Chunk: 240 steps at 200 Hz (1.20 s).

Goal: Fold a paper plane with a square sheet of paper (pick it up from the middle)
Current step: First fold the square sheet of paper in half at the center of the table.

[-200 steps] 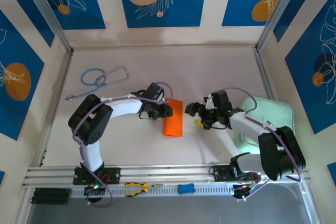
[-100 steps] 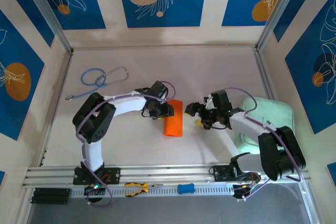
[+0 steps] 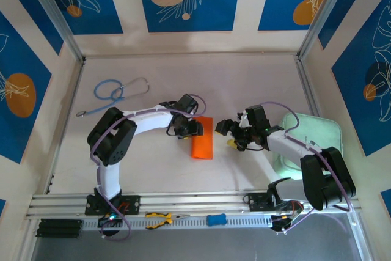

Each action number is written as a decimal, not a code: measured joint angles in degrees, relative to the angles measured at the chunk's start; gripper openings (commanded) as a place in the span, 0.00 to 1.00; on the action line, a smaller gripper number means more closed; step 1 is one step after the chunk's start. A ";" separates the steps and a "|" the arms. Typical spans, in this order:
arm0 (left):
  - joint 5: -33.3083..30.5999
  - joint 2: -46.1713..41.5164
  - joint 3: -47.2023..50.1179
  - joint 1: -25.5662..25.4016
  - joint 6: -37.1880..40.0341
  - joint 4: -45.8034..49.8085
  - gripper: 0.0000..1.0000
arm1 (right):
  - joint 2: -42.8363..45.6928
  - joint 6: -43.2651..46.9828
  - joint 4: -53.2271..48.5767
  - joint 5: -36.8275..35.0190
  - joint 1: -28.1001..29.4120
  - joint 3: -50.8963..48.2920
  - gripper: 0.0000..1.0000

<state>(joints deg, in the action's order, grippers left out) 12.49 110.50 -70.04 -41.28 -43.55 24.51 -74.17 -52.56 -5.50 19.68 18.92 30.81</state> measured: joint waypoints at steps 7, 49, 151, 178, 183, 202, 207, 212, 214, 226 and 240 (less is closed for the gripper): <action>-0.09 0.02 0.00 0.00 0.02 0.02 0.55 | 0.00 0.00 -0.07 0.00 0.00 0.00 0.93; -0.11 0.46 -0.63 0.00 0.20 0.79 0.56 | 0.00 -0.02 -0.07 -0.02 0.00 0.00 0.93; -0.55 0.59 -0.57 0.07 0.17 0.96 0.52 | -0.37 0.00 -0.09 -0.20 0.00 0.00 0.93; -0.52 0.59 -0.57 0.04 0.22 0.87 0.53 | -0.37 0.00 -0.07 -0.20 0.00 0.00 0.94; -0.52 0.59 -0.57 0.04 0.22 0.87 0.53 | -0.37 0.00 -0.07 -0.20 0.00 0.00 0.94; -0.52 0.63 -0.59 0.04 0.57 0.90 0.53 | -0.37 0.00 -0.07 -0.20 0.00 0.00 0.94; -0.52 0.66 -0.61 0.04 0.63 0.92 0.54 | -0.37 0.00 -0.07 -0.20 0.00 0.00 0.94; -0.52 0.70 -0.66 0.04 0.63 0.96 0.54 | -0.37 0.00 -0.09 -0.20 0.00 0.00 0.94; -0.52 0.70 -0.66 0.04 0.63 0.96 0.54 | -0.37 0.00 -0.07 -0.20 0.00 0.00 0.94; -0.50 0.74 -0.81 0.02 0.70 1.07 0.55 | -0.37 0.00 -0.07 -0.20 0.00 0.00 0.94; -0.48 1.03 -1.16 0.00 1.29 1.46 0.56 | -0.37 0.00 -0.07 -0.20 0.00 0.00 0.94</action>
<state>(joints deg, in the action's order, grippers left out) 12.01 111.53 -71.20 -41.28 -42.26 25.98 -74.54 -52.56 -5.56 19.49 18.92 30.81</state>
